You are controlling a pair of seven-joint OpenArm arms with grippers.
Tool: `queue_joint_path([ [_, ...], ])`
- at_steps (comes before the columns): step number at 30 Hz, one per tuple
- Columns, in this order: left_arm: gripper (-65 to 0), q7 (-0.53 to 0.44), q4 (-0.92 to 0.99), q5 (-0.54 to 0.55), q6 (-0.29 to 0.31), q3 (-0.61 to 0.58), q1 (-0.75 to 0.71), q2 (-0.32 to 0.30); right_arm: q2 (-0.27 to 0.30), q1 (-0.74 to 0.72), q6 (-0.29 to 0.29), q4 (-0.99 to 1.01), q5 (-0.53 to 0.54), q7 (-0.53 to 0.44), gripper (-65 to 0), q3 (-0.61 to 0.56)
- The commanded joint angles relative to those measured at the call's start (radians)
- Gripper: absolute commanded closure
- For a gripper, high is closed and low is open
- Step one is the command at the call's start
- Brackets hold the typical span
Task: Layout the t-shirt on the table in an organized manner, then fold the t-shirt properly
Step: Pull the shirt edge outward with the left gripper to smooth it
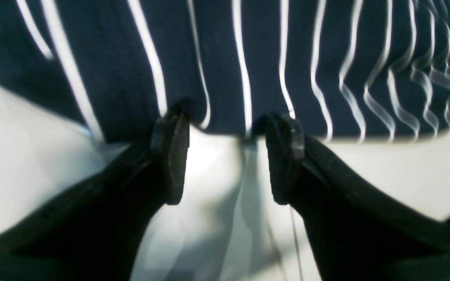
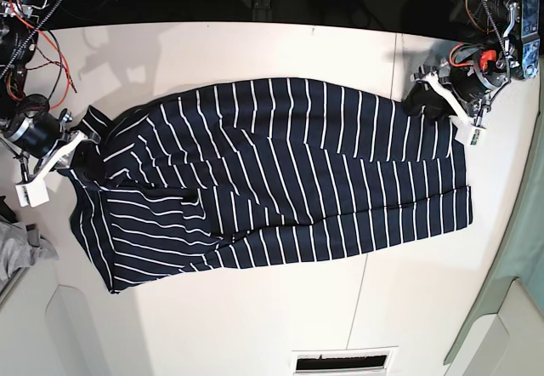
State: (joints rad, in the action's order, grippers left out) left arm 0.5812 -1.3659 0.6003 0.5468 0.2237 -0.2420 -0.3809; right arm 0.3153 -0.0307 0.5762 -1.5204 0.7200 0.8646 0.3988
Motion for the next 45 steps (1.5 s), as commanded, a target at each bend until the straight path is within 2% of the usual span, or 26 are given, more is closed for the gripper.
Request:
queue_joint_path([
  [1, -34.4, 0.017, 0.013, -0.021, -0.019, 0.004, 0.02, -0.006, 0.017, -0.016, 0.004, -0.018, 0.02, -0.018, 0.0, 0.006],
  [6, -33.6, 0.017, 0.068, 0.016, -0.019, 0.004, 0.089, -0.001, 0.017, -0.016, 0.004, -0.018, 0.02, -0.019, 0.0, 0.006],
  [7, -28.9, 0.017, 0.071, 0.014, -0.019, 0.004, 0.097, -0.001, 0.017, -0.016, 0.004, -0.018, 0.02, -0.019, 0.0, 0.006],
  [10, 0.0, 0.03, 0.07, 0.008, -0.019, 0.004, 0.109, -0.005, 0.017, -0.016, 0.004, -0.018, 0.02, -0.019, 0.0, 0.006],
  [15, 0.0, 0.119, -0.031, 0.072, -0.014, 0.028, 0.068, -0.063, 0.017, -0.016, 0.004, -0.018, 0.019, -0.018, 0.0, 0.006],
  [17, 0.0, 0.151, -0.139, 0.124, 0.011, 0.063, 0.005, -0.1, 0.017, -0.016, 0.004, -0.018, 0.012, -0.011, 0.0, 0.006],
  [20, 0.0, 0.258, -0.341, 0.223, 0.042, 0.117, -0.113, -0.158, 0.017, -0.016, 0.004, -0.018, 0.009, -0.016, 0.0, 0.006],
  [23, 0.0, 0.34, -0.532, 0.312, 0.042, 0.139, -0.231, -0.222, 0.017, -0.017, 0.004, -0.018, 0.009, -0.035, 0.0, 0.006],
  [26, 0.0, 0.311, -0.66, 0.31, 0.042, 0.138, -0.325, -0.254, 0.017, -0.016, 0.004, -0.018, 0.009, -0.034, 0.0, 0.006],
  [28, 0.0, 0.231, -0.679, 0.288, 0.042, 0.137, -0.337, -0.248, 0.017, -0.016, 0.004, -0.018, 0.01, -0.034, 0.0, 0.006],
  [30, 0.0, 0.117, -0.663, 0.219, 0.039, 0.135, -0.313, -0.228, 0.017, -0.016, 0.004, -0.018, 0.009, -0.034, 0.0, 0.006],
  [31, 0.0, 0.104, -0.644, 0.195, 0.02, 0.135, -0.28, -0.212, 0.017, -0.016, 0.004, -0.018, 0.009, -0.034, 0.0, 0.006],
  [32, -0.2, 0.122, -0.618, 0.189, 0.002, 0.132, -0.235, -0.198, 0.017, -0.016, 0.003, -0.018, 0.009, -0.034, 0.0, 0.006],
  [35, -26.8, 0.184, -0.494, 0.193, -0.011, 0.094, -0.1, -0.172, 0.016, -0.016, 0.004, -0.018, 0.008, -0.034, 0.0, 0.006],
  [36, -34.4, 0.18, -0.446, 0.195, -0.011, 0.072, -0.062, -0.166, 0.016, -0.016, 0.004, -0.018, 0.008, -0.034, 0.0, 0.006],
  [37, -38.6, 0.178, -0.396, 0.195, -0.01, 0.046, -0.026, -0.158, 0.016, -0.016, 0.004, -0.018, 0.008, -0.034, 0.0, 0.006],
  [40, -39.4, 0.159, -0.26, 0.186, -0.004, -0.051, 0.079, -0.131, 0.016, -0.016, 0.003, -0.018, 0.001, -0.034, 0.0, 0.006],
  [43, -39.4, 0.095, -0.133, 0.109, -0.005, -0.14, 0.19, -0.087, 0.016, -0.016, 0.003, -0.018, 0.001, -0.029, 0.0, 0.006],
  [45, -39.3, 0.114, -0.066, 0.077, -0.013, -0.169, 0.255, -0.059, 0.016, -0.016, 0.003, -0.018, 0.001, -0.015, 0.0, 0.006],
])
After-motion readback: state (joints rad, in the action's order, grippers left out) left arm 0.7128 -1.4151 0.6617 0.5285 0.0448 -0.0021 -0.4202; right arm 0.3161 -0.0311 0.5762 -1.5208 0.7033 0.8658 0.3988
